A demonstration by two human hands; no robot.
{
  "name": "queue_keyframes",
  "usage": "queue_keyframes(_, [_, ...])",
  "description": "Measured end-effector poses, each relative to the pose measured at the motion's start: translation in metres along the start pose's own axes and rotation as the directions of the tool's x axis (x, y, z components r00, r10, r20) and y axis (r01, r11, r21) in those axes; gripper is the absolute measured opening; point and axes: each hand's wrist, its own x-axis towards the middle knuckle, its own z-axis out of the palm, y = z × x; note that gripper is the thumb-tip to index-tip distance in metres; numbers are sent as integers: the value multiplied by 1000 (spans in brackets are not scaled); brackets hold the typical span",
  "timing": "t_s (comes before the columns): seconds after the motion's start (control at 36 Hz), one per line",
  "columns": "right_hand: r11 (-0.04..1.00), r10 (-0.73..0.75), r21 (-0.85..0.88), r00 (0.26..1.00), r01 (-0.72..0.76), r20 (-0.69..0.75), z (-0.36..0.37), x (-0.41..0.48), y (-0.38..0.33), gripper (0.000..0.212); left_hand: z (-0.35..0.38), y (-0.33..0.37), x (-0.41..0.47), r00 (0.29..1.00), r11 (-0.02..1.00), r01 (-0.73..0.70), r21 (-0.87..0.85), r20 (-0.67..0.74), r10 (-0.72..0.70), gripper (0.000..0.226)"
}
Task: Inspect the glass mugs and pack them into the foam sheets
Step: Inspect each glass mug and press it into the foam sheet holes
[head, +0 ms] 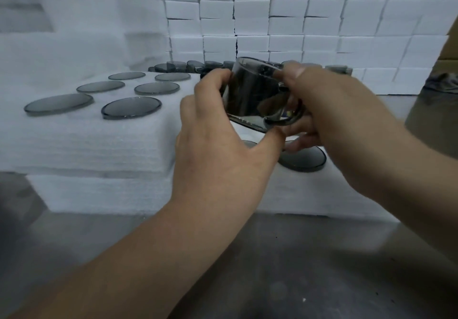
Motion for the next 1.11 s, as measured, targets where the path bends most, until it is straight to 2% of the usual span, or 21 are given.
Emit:
queue_keyframes(0.08, [999, 3, 40, 997, -6, 78, 2, -5, 3, 34, 0, 0, -2, 999, 999, -33, 19, -13, 34, 71])
queue_keyframes(0.25, [985, 15, 172, 999, -20, 32, -1, -3, 4, 27, 0, 2, -3, 995, 996, -89, 30, 57, 87, 77])
queue_keyframes(0.31, [972, 31, 234, 999, -37, 32, -3, -1, 5, 33, 0, 3, -4, 992, 994, -112, 17, 60, 111, 78])
queue_keyframes(0.39, [948, 65, 311, 998, -69, 24, -7, 3, 5, 37, -2, 3, -5, 994, 992, -103, -79, 32, 106, 73])
queue_keyframes(0.53, [915, 91, 388, 994, -110, 68, -17, 8, 4, 26, -3, 6, -1, 999, 953, 33, -302, 8, -32, 57])
queue_keyframes(0.61, [921, 93, 372, 992, -119, 87, -22, 11, 6, 27, -3, 6, 0, 996, 931, 92, -354, 40, -84, 47])
queue_keyframes(0.64, [922, 90, 369, 992, -118, 94, -23, 12, 6, 26, -3, 7, -1, 995, 928, 99, -360, 44, -89, 48])
queue_keyframes(0.72, [937, 58, 338, 992, -93, 112, -25, 13, 8, 22, -5, 8, 0, 993, 922, 116, -368, 55, -103, 74])
queue_keyframes(0.81, [967, -4, 255, 995, -22, 104, -26, 13, 9, 24, -4, 6, 1, 993, 916, 112, -386, 74, -90, 68])
queue_keyframes(0.94, [988, -112, 113, 991, 102, 80, -25, 10, 12, 44, -5, 7, 0, 984, 910, 47, -413, 175, 29, 39])
queue_keyframes(1.06, [983, -179, -1, 972, 182, 151, -25, 8, 18, 79, -5, 6, 2, 984, 903, 39, -428, 176, 41, 30])
queue_keyframes(1.11, [976, -204, -40, 962, 215, 179, -24, 8, 19, 84, -6, 5, 2, 984, 899, 34, -437, 170, 45, 27])
